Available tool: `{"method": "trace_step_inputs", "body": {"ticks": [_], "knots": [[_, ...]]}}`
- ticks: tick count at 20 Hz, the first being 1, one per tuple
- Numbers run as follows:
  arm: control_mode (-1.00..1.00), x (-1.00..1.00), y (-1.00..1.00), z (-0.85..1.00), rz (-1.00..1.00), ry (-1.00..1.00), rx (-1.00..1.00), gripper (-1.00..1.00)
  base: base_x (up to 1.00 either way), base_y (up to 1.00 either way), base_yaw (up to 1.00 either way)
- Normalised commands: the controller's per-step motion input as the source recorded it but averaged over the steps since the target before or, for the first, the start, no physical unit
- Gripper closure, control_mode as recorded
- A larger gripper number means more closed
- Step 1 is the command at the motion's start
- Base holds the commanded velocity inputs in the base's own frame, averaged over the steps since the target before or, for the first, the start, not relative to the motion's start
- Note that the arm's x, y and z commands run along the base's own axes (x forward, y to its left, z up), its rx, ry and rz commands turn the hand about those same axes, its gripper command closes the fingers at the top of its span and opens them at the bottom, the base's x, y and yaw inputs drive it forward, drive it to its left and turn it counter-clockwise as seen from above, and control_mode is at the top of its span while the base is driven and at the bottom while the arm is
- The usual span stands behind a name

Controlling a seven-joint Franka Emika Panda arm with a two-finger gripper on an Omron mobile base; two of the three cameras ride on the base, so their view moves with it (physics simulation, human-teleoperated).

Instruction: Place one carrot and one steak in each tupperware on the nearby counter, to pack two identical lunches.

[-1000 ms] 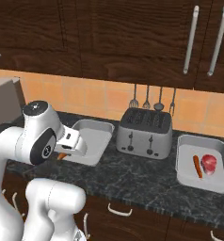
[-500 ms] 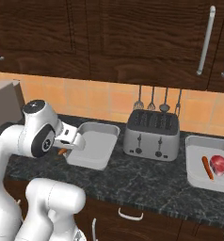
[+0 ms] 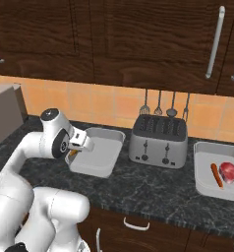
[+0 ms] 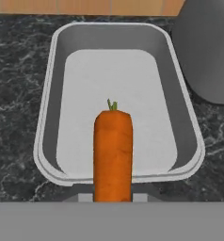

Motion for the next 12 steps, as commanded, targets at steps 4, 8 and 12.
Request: {"method": "trace_step_inputs", "body": {"ticks": [4, 8, 12], "knots": [[-1.00, 0.91, 0.10, -0.37, 0.00, 0.02, 0.00, 1.00, 0.00, 0.00, 0.00], [-1.00, 0.73, 0.00, -0.34, 0.00, 0.04, 0.00, 1.00, 0.00, 0.00, 0.00], [-1.00, 0.59, -0.01, -0.47, 0.00, 0.06, 0.00, 1.00, 0.00, 0.00, 0.00]]}}
